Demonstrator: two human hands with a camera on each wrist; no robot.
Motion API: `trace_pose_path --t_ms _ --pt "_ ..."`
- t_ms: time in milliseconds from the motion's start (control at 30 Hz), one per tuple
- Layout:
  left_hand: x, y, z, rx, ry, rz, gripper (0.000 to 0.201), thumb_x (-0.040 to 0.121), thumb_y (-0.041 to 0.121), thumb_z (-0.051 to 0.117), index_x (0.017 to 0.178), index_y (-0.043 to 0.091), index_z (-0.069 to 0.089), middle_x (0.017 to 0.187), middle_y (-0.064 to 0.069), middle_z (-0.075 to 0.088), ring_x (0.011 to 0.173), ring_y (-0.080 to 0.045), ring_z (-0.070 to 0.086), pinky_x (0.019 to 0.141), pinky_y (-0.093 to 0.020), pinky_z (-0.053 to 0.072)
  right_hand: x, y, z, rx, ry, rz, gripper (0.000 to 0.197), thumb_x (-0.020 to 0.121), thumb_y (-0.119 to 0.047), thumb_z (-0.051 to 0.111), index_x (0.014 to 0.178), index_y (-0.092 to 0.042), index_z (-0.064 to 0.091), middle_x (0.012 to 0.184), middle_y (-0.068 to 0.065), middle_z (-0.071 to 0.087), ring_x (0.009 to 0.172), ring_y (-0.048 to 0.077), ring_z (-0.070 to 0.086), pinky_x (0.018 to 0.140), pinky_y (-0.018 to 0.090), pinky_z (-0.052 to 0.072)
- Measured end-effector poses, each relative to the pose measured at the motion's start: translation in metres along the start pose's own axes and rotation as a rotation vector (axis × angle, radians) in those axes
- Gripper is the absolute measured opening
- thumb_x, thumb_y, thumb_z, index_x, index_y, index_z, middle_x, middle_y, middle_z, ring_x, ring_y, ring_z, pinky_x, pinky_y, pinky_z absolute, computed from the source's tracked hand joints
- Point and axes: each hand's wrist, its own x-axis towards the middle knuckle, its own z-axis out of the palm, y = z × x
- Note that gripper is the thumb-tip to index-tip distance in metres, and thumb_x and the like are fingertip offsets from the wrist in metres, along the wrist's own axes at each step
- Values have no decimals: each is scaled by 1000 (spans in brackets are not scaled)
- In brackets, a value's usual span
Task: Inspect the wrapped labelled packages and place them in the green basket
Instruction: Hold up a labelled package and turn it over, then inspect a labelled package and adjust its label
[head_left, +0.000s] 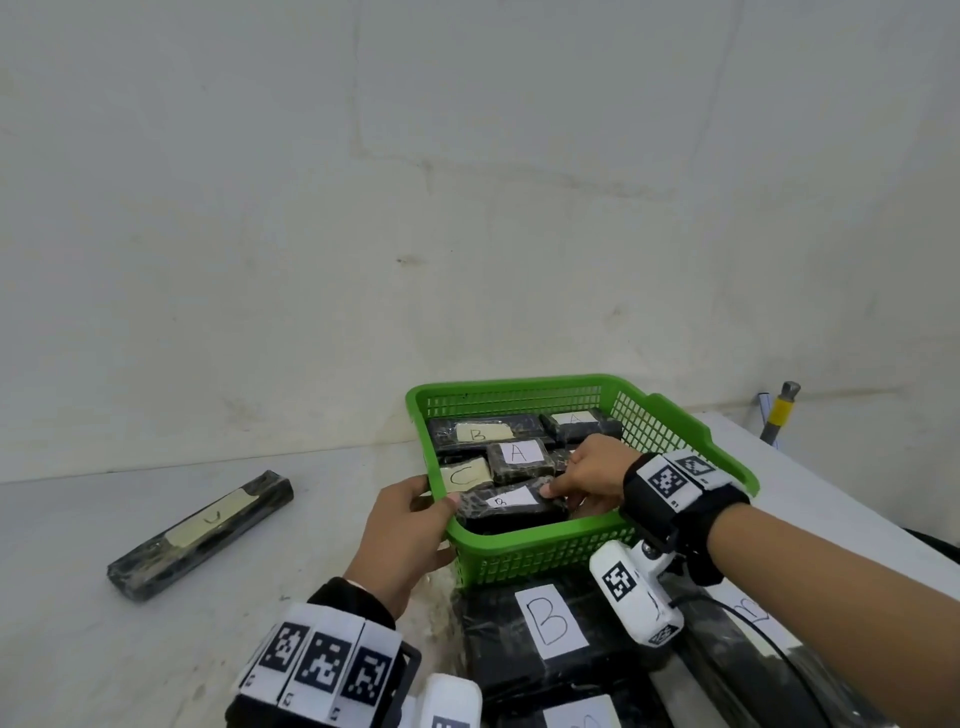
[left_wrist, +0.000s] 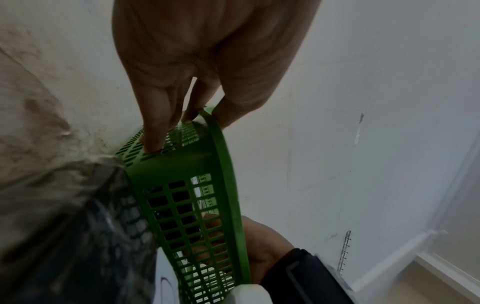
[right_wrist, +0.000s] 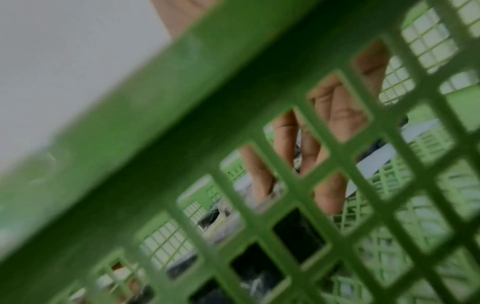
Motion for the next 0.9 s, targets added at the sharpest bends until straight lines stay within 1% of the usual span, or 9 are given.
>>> trace_pose_path --t_ms 133,200,267,367,467,600,700,800,900 --pt "0 -2 -1 0 -6 -2 10 100 8 54 101 12 63 109 -22 69 88 -31 65 79 -38 55 -3 0 -5 81 -56 7 23 79 -12 82 79 5 66 77 18 70 83 34 71 90 43 57" --pt "0 -2 -2 0 -3 -5 10 100 9 54 101 12 63 108 -20 69 89 -30 66 78 -38 56 -5 0 -7 100 -82 26 29 80 -9 80 93 13 68 78 18 71 88 36 70 93 43 56" --pt "-1 -2 -2 -9 -3 -11 10 100 9 54 101 11 63 106 -19 70 87 -29 67 74 -34 56 -6 -1 -8 89 -85 29 34 81 -11 80 100 14 68 78 16 71 91 35 71 94 43 56" --pt "-2 -1 0 -21 9 -17 11 101 8 53 99 12 63 101 -15 70 87 -27 66 66 -30 54 -8 -7 -7 -4 -53 -3 33 84 -15 78 101 12 71 81 14 70 72 24 69 90 42 57" --pt "-3 0 3 0 37 -14 11 101 9 52 99 12 62 98 -13 69 84 -26 65 64 -29 53 -9 -11 -3 -113 -2 -3 31 84 -18 78 100 8 73 80 10 71 56 13 63 83 36 59" --pt "-8 4 1 28 25 -32 15 99 12 57 112 5 60 97 -14 67 83 -28 64 70 -35 55 -17 -20 -2 -236 75 13 27 82 -23 78 92 2 74 89 10 76 74 23 73 83 35 60" --pt "-22 11 -19 75 42 -30 26 97 26 62 115 8 58 96 -8 64 84 -25 63 69 -32 51 -33 -38 -8 -273 173 -43 20 84 -24 75 82 -8 65 80 6 65 66 21 59 72 30 56" --pt "-47 17 -58 110 106 12 25 94 33 64 103 10 65 99 -11 69 82 -24 67 70 -32 50 -52 -64 -6 -154 228 -164 15 86 -20 73 79 -9 66 78 9 68 65 20 61 66 30 54" --pt "-82 24 -111 134 202 96 13 93 23 67 93 10 67 91 -14 72 73 -23 68 67 -32 49 -67 -100 21 23 161 -290 12 87 -13 70 77 -10 66 72 6 69 55 13 59 53 23 50"
